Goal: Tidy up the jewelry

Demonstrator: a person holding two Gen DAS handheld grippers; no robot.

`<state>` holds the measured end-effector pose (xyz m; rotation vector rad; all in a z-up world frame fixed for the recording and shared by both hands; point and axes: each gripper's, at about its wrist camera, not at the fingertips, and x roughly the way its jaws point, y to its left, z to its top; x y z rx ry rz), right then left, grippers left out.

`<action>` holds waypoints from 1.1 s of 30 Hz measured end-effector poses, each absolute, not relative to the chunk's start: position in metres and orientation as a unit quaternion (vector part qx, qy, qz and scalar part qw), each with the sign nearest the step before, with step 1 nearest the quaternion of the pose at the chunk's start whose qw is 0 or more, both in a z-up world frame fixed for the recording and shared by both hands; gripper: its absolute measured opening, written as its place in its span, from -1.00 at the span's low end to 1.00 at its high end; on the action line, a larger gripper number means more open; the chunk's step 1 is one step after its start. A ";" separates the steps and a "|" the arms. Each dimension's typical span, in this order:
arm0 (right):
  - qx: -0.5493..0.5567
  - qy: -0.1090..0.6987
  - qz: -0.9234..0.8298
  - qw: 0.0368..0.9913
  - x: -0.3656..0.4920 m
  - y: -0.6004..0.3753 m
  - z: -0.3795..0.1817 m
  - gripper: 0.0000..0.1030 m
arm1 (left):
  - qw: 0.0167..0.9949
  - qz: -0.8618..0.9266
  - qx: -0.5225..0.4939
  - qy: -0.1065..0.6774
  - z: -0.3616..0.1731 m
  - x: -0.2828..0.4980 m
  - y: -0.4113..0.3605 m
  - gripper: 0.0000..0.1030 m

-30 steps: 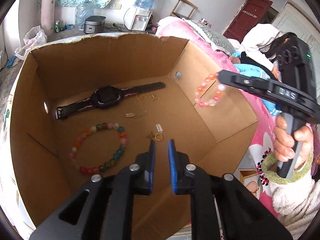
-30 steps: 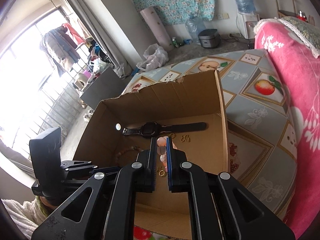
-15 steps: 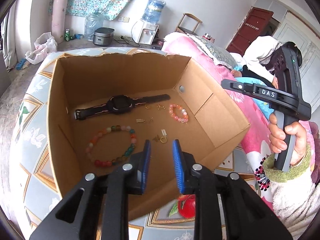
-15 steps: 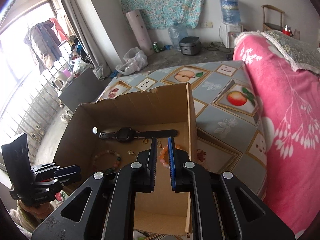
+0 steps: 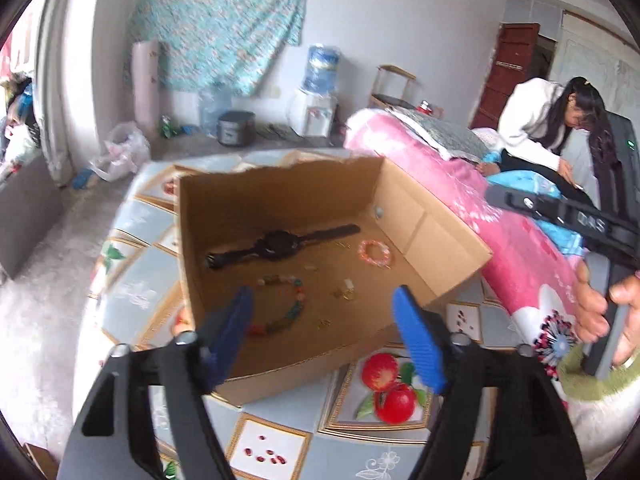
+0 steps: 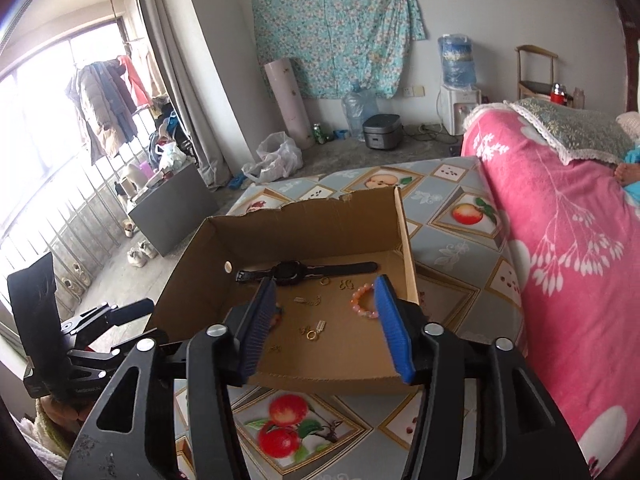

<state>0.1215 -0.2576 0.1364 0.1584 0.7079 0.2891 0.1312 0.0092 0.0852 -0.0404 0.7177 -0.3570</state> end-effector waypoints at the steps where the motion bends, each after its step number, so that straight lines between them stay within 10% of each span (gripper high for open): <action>1: 0.073 0.341 0.136 0.927 0.114 -0.254 0.137 0.22 | 0.927 -0.158 -0.017 0.340 0.088 0.127 0.011 0.70; 8: 0.061 0.335 0.098 0.935 0.081 -0.241 0.129 0.59 | 0.947 -0.086 -0.032 0.309 0.099 0.103 0.028 0.90; 33: 0.010 0.359 0.021 0.933 0.069 -0.238 0.101 0.84 | 0.936 0.026 0.012 0.351 0.096 0.092 -0.001 0.90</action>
